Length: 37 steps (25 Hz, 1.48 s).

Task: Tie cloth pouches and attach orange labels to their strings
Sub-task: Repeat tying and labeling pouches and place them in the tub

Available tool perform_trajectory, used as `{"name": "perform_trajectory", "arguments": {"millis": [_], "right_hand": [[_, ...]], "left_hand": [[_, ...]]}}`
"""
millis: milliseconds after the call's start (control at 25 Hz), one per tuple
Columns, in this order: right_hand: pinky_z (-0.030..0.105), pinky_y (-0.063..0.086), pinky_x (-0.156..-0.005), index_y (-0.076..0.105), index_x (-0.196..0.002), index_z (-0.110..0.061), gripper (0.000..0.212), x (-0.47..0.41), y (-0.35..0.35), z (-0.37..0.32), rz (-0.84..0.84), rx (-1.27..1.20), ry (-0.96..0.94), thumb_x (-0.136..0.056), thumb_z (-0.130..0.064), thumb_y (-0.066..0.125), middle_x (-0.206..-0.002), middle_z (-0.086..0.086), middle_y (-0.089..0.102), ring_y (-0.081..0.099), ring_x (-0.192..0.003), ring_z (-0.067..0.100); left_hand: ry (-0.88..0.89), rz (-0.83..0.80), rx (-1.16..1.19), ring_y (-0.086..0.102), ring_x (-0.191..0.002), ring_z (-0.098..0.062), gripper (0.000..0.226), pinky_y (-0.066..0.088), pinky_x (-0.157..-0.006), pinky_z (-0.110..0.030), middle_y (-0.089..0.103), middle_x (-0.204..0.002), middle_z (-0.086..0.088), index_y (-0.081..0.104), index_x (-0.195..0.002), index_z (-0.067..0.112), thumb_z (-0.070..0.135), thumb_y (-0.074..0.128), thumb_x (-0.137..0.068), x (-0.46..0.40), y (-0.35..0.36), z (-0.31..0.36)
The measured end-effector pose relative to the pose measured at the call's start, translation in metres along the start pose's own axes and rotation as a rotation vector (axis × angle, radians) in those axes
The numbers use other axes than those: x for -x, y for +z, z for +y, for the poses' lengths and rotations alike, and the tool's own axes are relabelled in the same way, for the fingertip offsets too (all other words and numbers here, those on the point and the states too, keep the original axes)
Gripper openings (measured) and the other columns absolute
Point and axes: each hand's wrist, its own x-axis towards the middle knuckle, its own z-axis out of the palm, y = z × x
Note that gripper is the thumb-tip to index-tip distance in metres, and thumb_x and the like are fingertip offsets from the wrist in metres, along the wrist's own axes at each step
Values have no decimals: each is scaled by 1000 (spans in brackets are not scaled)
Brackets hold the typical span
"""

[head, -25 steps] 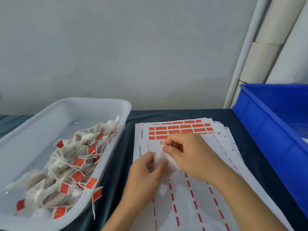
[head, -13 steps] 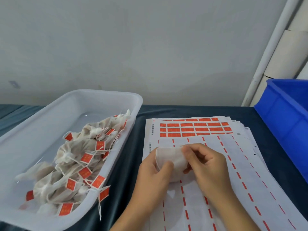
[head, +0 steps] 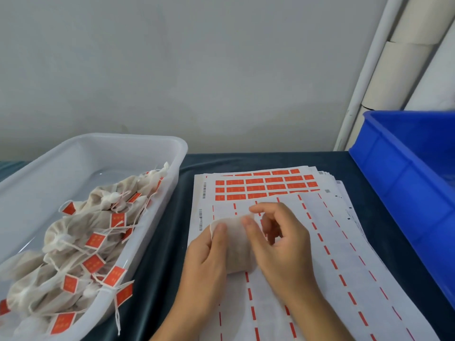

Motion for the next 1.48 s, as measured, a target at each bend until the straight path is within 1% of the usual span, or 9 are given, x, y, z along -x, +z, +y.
{"name": "perform_trajectory", "arguments": {"millis": [240,440,520,600,760,1000,1200,1360,1480], "right_hand": [[12,52,-92,57,-133,-39,52,10,4,-8,-263,-28,-117,-89,-67,62,-129,-30,59,59,-121,3],[16,57,-85,69,-122,-32,26,6,-1,-1,-83,-86,-76,-97,-31,66,-113,-22,71,68,-108,5],[15,57,-83,71,-118,-38,25,4,-3,1,-45,-104,-18,-97,-25,68,-109,-24,72,70,-104,2],[14,57,-79,70,-113,-46,26,2,-5,0,-19,-163,57,-95,-27,70,-106,-27,72,70,-103,0],[12,56,-75,73,-111,-42,24,-1,-7,1,-7,-287,131,-95,-25,71,-105,-22,74,70,-102,2],[18,60,-77,69,-114,-40,24,0,-3,6,-109,-204,214,-101,-21,63,-111,-25,69,66,-106,2],[12,57,-78,71,-112,-38,16,0,-2,6,-226,-180,202,-97,-35,69,-106,-27,70,65,-105,-3],[14,58,-75,73,-103,-34,8,-2,-1,5,-163,-140,199,-96,-34,70,-97,-23,72,67,-97,-2],[11,57,-72,73,-102,-34,7,-4,-1,5,-81,-128,231,-97,-36,68,-96,-24,71,66,-95,-5]], "left_hand": [[179,-169,-198,69,-120,-20,35,58,-91,-26,69,-128,9,59,-140,29,39,44,-111,5,14,9],[163,-221,-231,43,-144,7,50,37,-112,-10,49,-153,32,35,-157,48,27,45,-113,7,12,5],[105,-203,-217,39,-145,11,62,37,-117,-17,44,-155,35,30,-158,53,24,55,-109,6,10,3],[39,-126,-201,49,-139,7,69,47,-114,-28,53,-148,33,34,-154,59,29,66,-101,5,9,1],[50,37,-232,71,-107,-3,63,56,-92,-18,72,-111,19,49,-145,52,32,72,-91,2,6,-3],[3,85,-192,75,-96,-6,24,58,-71,-15,77,-105,16,76,-103,37,20,59,-105,1,7,0],[1,0,-101,74,-109,-12,19,61,-84,-21,75,-118,13,67,-122,36,29,63,-105,2,6,4],[25,-48,-163,73,-108,-10,34,62,-82,-24,73,-118,14,63,-126,34,23,74,-96,2,3,4],[30,-12,-157,74,-105,-11,18,62,-81,-25,76,-113,12,72,-120,28,30,60,-107,1,1,4]]}}
